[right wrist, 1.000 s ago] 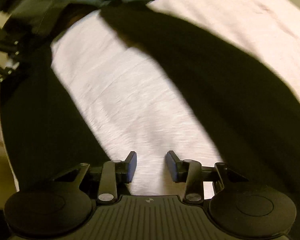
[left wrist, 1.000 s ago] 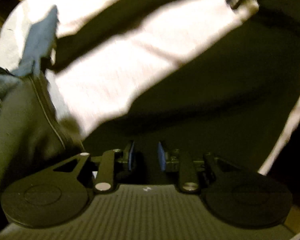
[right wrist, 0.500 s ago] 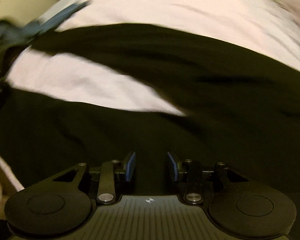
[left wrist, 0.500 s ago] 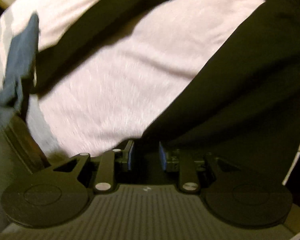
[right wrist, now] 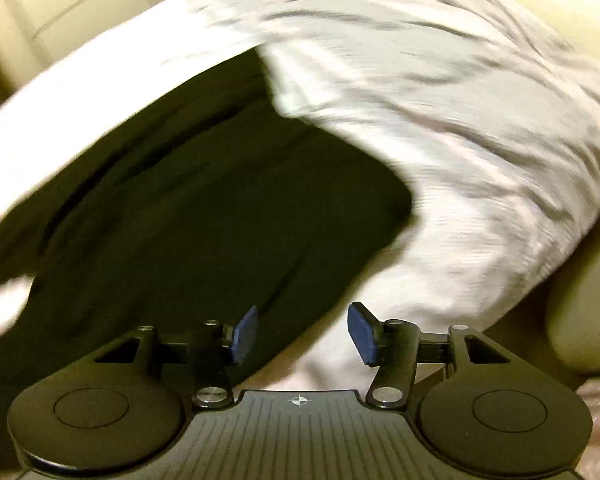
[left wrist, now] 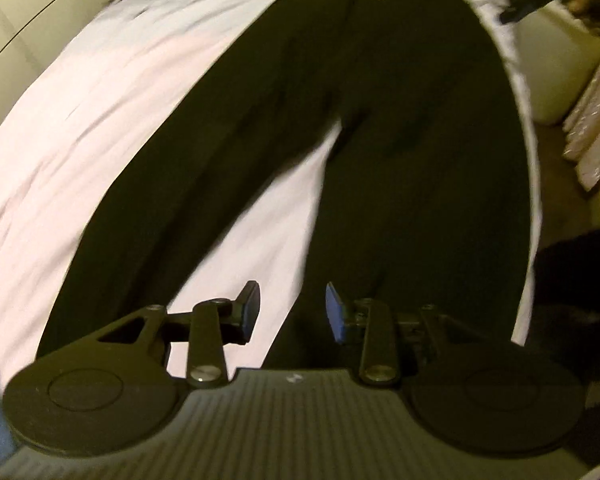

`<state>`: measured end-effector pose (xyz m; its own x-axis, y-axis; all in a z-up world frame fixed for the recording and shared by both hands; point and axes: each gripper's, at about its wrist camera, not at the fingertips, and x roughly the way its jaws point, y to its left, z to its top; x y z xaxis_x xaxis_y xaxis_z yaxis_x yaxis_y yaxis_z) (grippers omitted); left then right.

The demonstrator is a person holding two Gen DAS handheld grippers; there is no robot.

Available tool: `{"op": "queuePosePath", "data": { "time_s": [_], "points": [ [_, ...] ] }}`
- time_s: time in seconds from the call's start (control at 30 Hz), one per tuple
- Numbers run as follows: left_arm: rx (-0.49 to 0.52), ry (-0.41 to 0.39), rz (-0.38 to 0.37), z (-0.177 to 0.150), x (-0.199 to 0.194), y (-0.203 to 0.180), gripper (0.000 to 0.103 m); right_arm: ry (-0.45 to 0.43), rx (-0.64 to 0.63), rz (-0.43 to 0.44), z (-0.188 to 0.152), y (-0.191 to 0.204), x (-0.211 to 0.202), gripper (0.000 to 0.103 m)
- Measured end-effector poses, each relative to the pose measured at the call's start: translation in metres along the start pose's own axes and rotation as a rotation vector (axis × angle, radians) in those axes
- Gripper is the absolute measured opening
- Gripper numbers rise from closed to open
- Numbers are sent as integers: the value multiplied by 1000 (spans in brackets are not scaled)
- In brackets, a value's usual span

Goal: Fold clothes

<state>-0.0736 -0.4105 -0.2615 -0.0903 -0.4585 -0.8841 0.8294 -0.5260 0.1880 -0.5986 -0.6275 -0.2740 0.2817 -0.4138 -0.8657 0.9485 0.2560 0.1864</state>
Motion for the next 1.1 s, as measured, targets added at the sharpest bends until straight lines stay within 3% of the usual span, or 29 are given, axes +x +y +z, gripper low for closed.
{"op": "queuePosePath", "data": {
  "time_s": [0.17, 0.3, 0.4, 0.53, 0.57, 0.67, 0.73, 0.83, 0.93, 1.1],
  "points": [
    [96, -65, -74, 120, 54, -72, 33, 12, 131, 140, 43, -78, 35, 56],
    [156, -92, -110, 189, 98, -107, 36, 60, 177, 293, 60, -118, 70, 57],
    [208, -107, -98, 230, 128, -114, 37, 70, 241, 463, 57, -141, 92, 57],
    [230, -102, -45, 275, 164, -102, 39, 48, 352, 603, 50, -163, 102, 55],
    [237, -74, -35, 282, 174, -98, 39, 43, 376, 630, 49, -167, 104, 40],
    [257, 0, -11, 300, 199, -90, 37, 54, 383, 594, 49, -165, 108, 17],
    [249, 0, -36, 309, 205, -97, 36, 24, 386, 591, 56, -169, 96, 12],
    [258, -22, -78, 319, 209, -114, 36, -19, 356, 579, 57, -186, 64, 12],
    [257, -26, -90, 321, 217, -128, 36, 35, 350, 542, 42, -198, 61, 12],
    [185, -37, -80, 316, 206, -116, 36, 44, 263, 486, 55, -184, 56, 19]
  ]
}}
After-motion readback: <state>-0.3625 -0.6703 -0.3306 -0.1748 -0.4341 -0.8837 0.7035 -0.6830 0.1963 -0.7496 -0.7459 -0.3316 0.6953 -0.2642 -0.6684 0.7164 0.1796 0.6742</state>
